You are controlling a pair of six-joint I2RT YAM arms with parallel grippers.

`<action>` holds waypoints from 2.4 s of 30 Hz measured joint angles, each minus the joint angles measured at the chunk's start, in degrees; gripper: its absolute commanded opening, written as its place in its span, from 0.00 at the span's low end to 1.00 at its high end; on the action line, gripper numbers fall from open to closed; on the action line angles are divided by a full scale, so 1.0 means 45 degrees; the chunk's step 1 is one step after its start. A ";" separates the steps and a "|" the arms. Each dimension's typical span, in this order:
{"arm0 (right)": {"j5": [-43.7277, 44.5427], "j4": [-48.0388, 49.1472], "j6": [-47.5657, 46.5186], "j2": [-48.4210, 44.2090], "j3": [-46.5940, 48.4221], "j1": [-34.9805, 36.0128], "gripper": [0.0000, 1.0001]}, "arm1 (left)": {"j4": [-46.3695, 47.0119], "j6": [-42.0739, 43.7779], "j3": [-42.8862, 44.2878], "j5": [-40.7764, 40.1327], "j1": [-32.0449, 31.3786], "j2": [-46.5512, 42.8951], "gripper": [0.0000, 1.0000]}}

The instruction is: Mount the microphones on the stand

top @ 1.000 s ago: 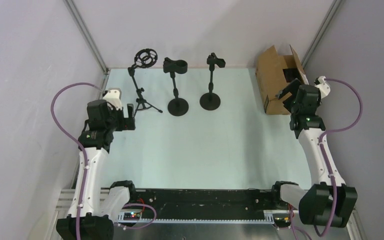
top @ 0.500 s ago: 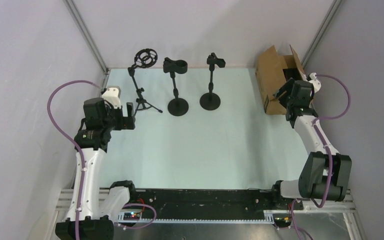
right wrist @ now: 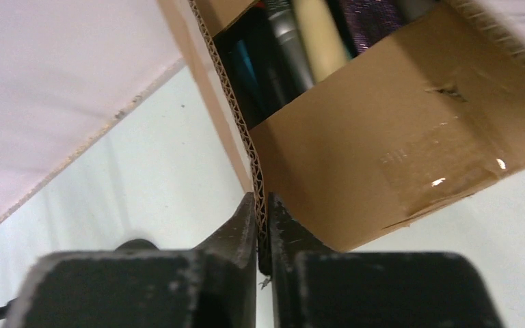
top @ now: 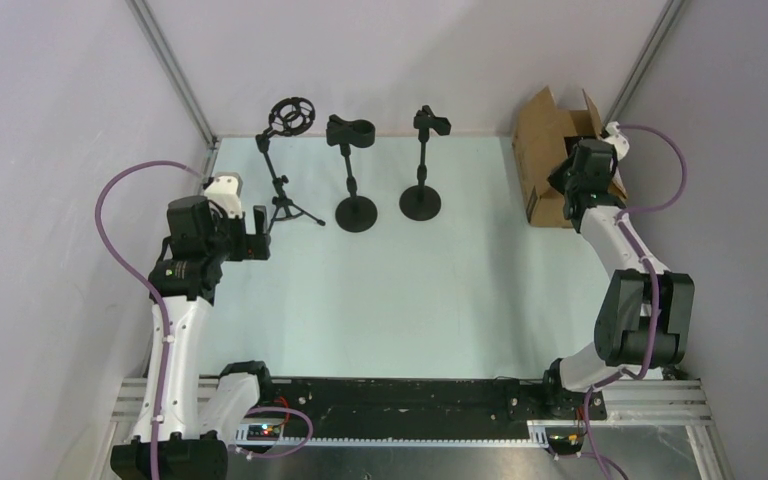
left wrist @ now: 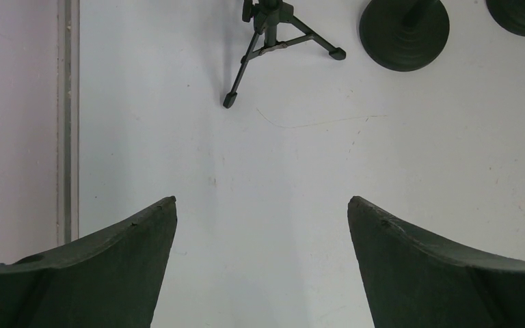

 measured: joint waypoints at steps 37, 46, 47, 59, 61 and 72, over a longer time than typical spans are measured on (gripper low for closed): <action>1.0797 -0.9840 0.5702 -0.4988 -0.1875 1.6320 0.00 | -0.1263 0.1656 -0.0340 0.2497 -0.0005 -0.1253 0.98; 1.1312 -1.0778 0.6251 -0.2351 0.0364 1.8782 0.00 | -0.1705 0.1350 0.0087 0.3876 -0.1321 -0.1137 0.98; 1.1278 -1.0792 0.6363 -0.2259 0.0525 1.8918 0.00 | -0.1734 0.1268 0.0291 0.3920 -0.1744 -0.1044 0.98; 1.1074 -1.0297 0.5571 -0.2259 0.0767 2.0458 0.06 | -0.1059 -0.0627 0.2006 0.3721 -0.5945 0.1360 0.98; 1.0899 -0.9826 0.4935 -0.2259 0.0767 2.0852 0.16 | -0.0782 -0.1098 0.2006 0.3628 -0.6450 0.1651 0.98; 1.0312 -0.6941 0.2331 -0.2283 0.1277 2.1551 0.66 | -0.0005 -0.3089 0.2001 0.3419 -0.7922 0.3512 0.98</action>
